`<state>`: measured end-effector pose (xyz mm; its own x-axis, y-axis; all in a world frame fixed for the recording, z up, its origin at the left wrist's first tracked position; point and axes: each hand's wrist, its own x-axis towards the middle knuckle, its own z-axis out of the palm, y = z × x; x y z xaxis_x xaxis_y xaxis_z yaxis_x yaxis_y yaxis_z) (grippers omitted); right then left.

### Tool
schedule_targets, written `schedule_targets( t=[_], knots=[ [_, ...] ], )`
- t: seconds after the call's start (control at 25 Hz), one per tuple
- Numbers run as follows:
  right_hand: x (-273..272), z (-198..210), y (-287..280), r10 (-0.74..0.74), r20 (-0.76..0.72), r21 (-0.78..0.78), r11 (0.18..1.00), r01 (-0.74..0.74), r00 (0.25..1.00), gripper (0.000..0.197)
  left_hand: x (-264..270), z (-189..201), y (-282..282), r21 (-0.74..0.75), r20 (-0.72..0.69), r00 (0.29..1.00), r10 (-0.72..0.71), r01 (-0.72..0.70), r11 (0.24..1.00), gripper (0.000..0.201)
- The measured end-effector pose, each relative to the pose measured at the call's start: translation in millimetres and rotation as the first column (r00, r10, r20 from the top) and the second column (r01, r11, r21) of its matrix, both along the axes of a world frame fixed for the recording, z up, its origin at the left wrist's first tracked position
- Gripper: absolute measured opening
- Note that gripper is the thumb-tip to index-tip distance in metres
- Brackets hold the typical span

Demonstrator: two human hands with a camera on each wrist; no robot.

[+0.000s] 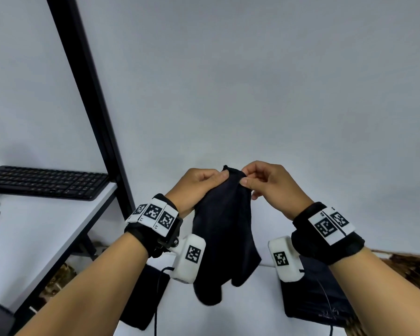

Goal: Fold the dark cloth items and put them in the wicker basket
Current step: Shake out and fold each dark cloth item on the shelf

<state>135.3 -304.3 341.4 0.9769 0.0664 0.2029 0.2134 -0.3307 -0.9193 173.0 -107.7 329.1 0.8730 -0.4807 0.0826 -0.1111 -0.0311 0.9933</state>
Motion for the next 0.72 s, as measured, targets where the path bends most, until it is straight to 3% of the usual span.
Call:
schedule_targets(
  t=[0.08,0.24,0.72],
  knots=[
    [1.6,1.7,1.5,0.011,0.004,0.033,0.999,-0.011,1.000,0.006,-1.0,-1.0,-1.2,-0.077,-0.086,0.995,-0.045,0.038,0.996,0.057],
    [2.6,2.6,-0.4,0.030,0.003,0.092,0.995,-0.030,1.000,0.007,-4.4,0.9,-2.5,-0.108,-0.079,0.991,-0.110,0.101,0.989,0.030],
    [-2.6,1.8,-9.7,0.052,-0.036,0.105,0.993,-0.048,0.998,0.005,-8.0,-1.1,-7.2,-0.126,-0.098,0.981,-0.168,0.155,0.980,0.012]
  ],
)
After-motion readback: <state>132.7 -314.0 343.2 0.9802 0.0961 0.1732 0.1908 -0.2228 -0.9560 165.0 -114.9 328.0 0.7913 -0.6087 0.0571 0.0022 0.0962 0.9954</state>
